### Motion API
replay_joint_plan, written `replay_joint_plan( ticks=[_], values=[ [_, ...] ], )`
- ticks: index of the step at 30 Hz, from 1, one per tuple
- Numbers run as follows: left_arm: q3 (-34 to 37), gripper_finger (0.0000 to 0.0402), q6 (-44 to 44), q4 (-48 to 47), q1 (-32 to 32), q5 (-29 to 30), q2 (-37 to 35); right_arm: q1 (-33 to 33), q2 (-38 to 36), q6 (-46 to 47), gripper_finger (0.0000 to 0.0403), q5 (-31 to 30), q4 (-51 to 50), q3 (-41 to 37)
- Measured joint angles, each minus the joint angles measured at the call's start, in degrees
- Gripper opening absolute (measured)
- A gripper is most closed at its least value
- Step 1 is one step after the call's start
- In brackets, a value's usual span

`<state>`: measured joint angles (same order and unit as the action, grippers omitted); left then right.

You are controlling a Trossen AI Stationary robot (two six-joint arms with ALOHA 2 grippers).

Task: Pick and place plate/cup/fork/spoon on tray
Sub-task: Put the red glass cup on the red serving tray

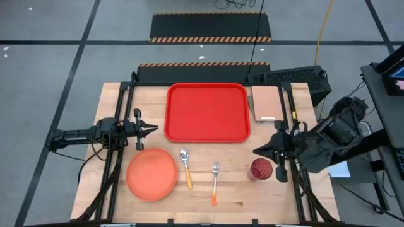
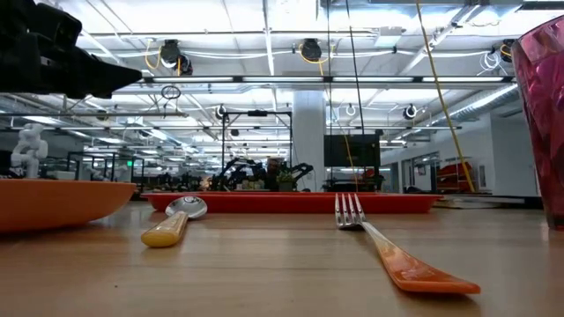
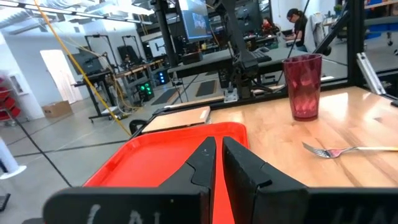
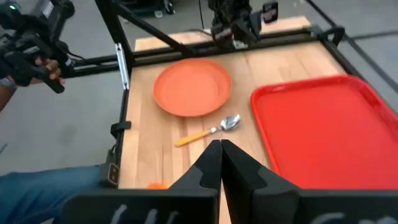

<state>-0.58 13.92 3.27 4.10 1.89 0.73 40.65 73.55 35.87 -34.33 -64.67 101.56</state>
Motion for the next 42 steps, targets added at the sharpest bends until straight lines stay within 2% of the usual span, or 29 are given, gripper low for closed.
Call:
replay_joint_plan(
  ticks=[7, 14, 19, 22, 29, 39, 42],
  values=[
    [0.0, 0.0033, -0.5, 0.0, 0.0, 0.3, 0.0, 1.2, 2.7, 8.2, 0.0000, 2.4, -5.4, 0.1],
    [0.0, 0.0033, -1.1, 0.0, 0.0, 0.3, 0.0, 1.2, 6.9, 14.7, 0.0000, 14.1, -13.9, 0.1],
    [0.0, 0.0033, -1.6, 0.5, 0.0, 1.0, 0.0, 1.1, 11.3, 16.7, 0.0009, 19.9, -21.2, 0.1],
    [0.0, 0.0033, -2.4, 1.3, 0.0, 1.5, 0.0, 1.1, 13.4, 15.8, 0.0029, 22.6, -22.8, 0.1],
    [-0.1, 0.0033, -2.6, 1.5, 0.0, 5.8, 0.0, 2.0, 15.5, 12.8, 0.0094, 23.9, -22.5, -1.2],
    [-0.1, 0.0033, -3.6, 1.6, 0.0, 6.3, 0.0, 2.6, 15.5, 11.1, 0.0160, 24.1, -17.6, -11.3],
    [-0.1, 0.0033, -3.1, 2.9, 0.0, 7.3, 0.0, 2.4, 15.5, 11.0, 0.0172, 26.6, -15.2, -14.3]
  ],
)
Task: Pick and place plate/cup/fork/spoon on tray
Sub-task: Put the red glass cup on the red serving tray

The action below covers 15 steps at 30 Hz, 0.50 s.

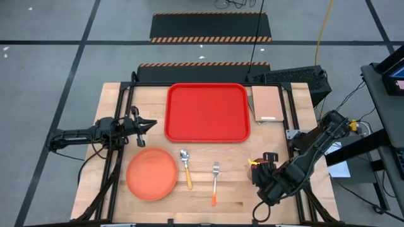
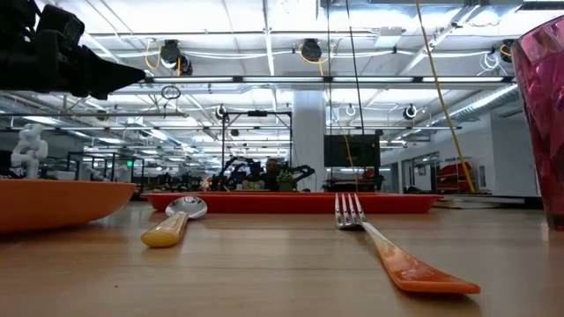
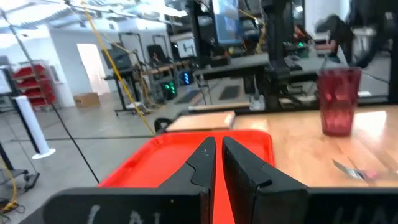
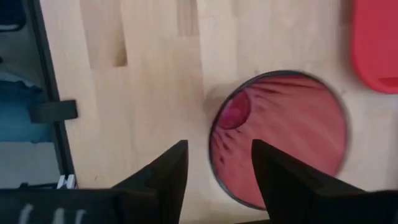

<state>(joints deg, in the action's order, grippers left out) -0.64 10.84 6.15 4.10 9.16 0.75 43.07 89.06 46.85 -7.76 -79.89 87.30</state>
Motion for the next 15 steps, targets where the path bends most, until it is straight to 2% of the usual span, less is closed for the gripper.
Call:
replay_joint_plan(
  ticks=[7, 15],
  values=[
    [0.0, 0.0033, 1.1, 5.0, 0.0, 1.5, 0.0, -0.1, 0.0, 0.2, 0.0179, 0.5, 1.5, -3.4],
    [0.0, 0.0033, 2.7, 6.2, 0.0, 1.5, 0.0, -1.2, 0.0, -3.3, 0.0145, 3.0, 2.5, -7.8]
  ],
)
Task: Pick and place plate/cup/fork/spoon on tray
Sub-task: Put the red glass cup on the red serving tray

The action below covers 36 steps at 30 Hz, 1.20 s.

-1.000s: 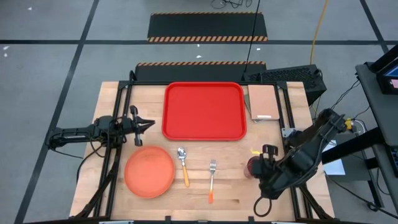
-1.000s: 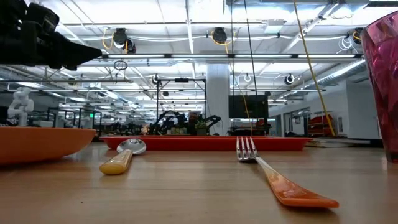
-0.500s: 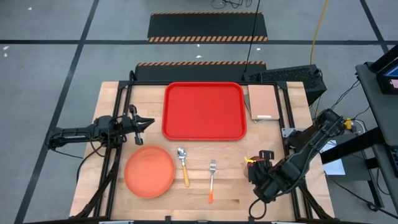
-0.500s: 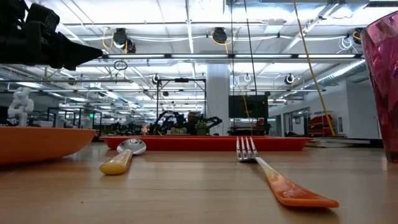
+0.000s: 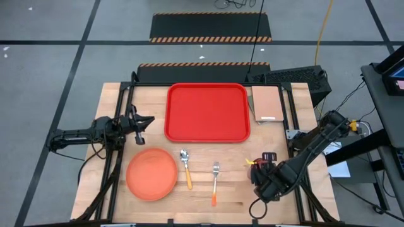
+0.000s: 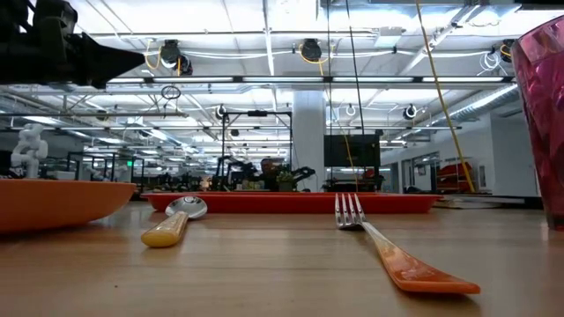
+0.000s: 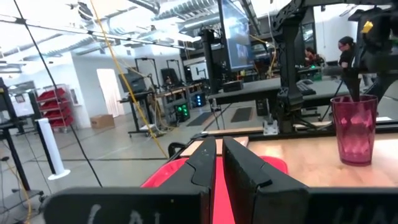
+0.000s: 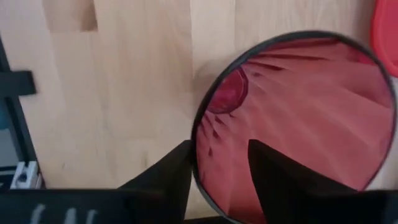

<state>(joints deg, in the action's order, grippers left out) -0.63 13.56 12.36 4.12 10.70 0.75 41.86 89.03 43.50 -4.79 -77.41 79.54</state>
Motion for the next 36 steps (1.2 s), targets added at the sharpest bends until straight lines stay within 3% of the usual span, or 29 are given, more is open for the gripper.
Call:
replay_joint_plan(
  ticks=[12, 18, 24, 31, 36],
  values=[
    [0.0, 0.0033, -2.1, -0.1, 2.6, -0.1, 0.0, -3.9, -0.7, -8.4, 0.0008, 0.8, 1.1, -0.8],
    [0.0, 0.0033, -6.8, -0.3, 3.3, -0.1, 0.0, -7.3, -3.3, -12.6, 0.0007, 0.6, 1.0, -0.8],
    [0.0, 0.0033, -9.3, -0.4, 3.3, -0.2, 0.0, -15.0, -6.5, -19.0, 0.0004, 0.5, 0.0, 1.2],
    [0.0, 0.0033, -9.3, -1.1, 3.3, -0.2, 0.0, -25.9, -6.6, -27.7, 0.0002, 0.5, -3.0, 9.0],
    [0.0, 0.0033, -4.2, -1.1, 3.3, -0.2, 0.0, -33.7, -4.6, -33.5, 0.0002, 0.5, -7.4, 16.9]
  ],
)
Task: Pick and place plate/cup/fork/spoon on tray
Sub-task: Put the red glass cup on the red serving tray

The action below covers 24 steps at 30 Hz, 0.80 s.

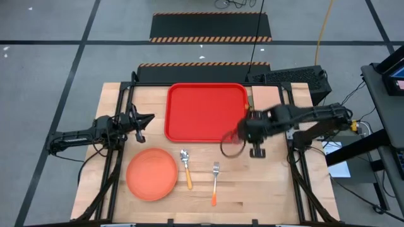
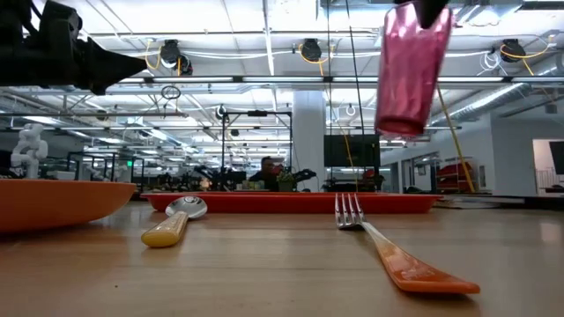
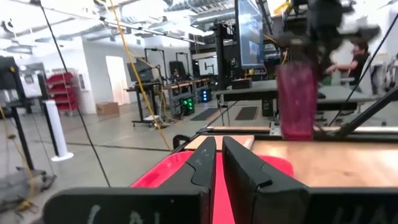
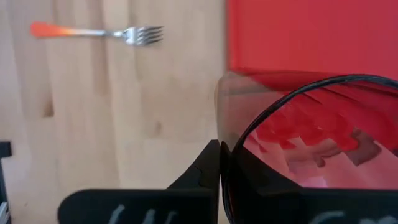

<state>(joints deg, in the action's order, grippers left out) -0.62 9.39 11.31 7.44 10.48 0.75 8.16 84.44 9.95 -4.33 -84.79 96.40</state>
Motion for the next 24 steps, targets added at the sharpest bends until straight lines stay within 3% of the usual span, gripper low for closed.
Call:
replay_joint_plan(
  ticks=[4, 13, 24],
  values=[
    [0.0, 0.0033, 3.6, 0.6, 0.0, 0.0, 0.0, -6.6, 2.8, -5.4, 0.0002, 0.0, -2.9, 7.0],
    [0.0, 0.0033, 2.0, 0.4, 0.1, -0.1, 0.0, -20.2, 11.9, -20.5, 0.0002, -0.1, -5.3, 17.9],
    [0.0, 0.0033, 2.7, 0.5, 0.1, -0.1, 0.0, -33.6, 20.1, -33.6, 0.0002, -0.6, -5.2, 18.8]
  ],
)
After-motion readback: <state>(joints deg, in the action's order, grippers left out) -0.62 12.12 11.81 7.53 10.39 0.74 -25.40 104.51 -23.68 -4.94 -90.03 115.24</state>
